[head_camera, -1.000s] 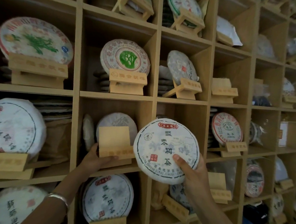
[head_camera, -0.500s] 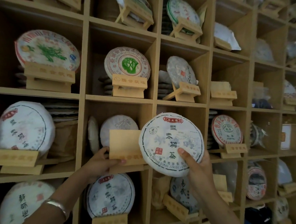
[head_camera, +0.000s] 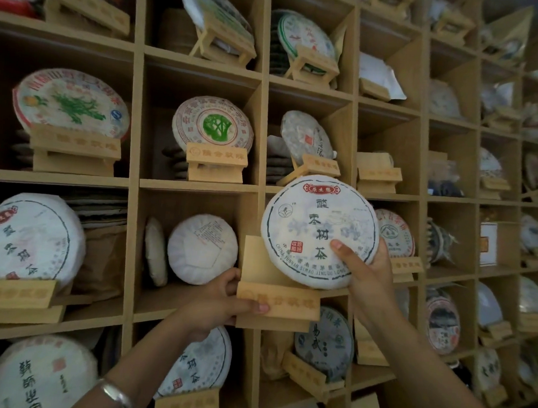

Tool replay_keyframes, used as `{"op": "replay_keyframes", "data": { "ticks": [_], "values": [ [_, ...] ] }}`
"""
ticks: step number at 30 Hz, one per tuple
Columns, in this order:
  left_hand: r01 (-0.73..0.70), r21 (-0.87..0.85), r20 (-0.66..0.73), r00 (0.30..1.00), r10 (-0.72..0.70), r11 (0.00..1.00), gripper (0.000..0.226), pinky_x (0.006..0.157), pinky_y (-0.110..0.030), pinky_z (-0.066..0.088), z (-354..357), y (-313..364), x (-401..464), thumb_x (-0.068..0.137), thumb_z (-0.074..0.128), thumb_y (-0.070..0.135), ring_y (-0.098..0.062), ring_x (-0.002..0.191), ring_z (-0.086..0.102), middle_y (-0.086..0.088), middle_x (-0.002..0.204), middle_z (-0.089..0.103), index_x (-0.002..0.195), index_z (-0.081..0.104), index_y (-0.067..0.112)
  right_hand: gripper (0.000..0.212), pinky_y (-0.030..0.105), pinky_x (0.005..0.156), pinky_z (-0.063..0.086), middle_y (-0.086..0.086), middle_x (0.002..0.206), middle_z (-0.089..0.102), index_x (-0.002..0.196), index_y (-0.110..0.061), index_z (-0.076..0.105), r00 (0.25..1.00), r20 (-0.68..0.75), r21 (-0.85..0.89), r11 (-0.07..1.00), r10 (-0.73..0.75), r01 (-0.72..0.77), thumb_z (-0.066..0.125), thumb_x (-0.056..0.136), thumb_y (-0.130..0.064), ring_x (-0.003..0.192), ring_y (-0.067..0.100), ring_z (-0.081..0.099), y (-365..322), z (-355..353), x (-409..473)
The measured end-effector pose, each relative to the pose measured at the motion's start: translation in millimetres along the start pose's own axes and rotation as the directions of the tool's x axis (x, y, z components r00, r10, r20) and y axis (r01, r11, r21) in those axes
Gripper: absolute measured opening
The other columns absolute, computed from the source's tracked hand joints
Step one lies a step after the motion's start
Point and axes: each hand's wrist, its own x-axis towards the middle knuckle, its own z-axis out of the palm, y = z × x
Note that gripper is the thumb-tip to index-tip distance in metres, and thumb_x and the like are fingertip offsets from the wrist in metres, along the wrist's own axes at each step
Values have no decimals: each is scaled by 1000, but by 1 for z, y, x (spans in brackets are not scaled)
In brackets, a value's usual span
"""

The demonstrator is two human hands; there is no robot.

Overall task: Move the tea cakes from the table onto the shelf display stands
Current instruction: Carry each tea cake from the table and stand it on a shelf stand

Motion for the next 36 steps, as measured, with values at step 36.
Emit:
{"op": "replay_keyframes", "data": {
  "ticks": [36],
  "values": [
    [-27, -102, -67, 998, 20, 994, 83, 67, -25, 58, 26, 12, -22, 40, 94, 35, -8, 95, 71, 10, 102, 76, 116, 61, 30, 53, 29, 67, 61, -3, 98, 79, 102, -26, 72, 967, 178, -435, 896, 182, -89, 72, 65, -65, 86, 12, 76, 10, -4, 2]
  ]
}}
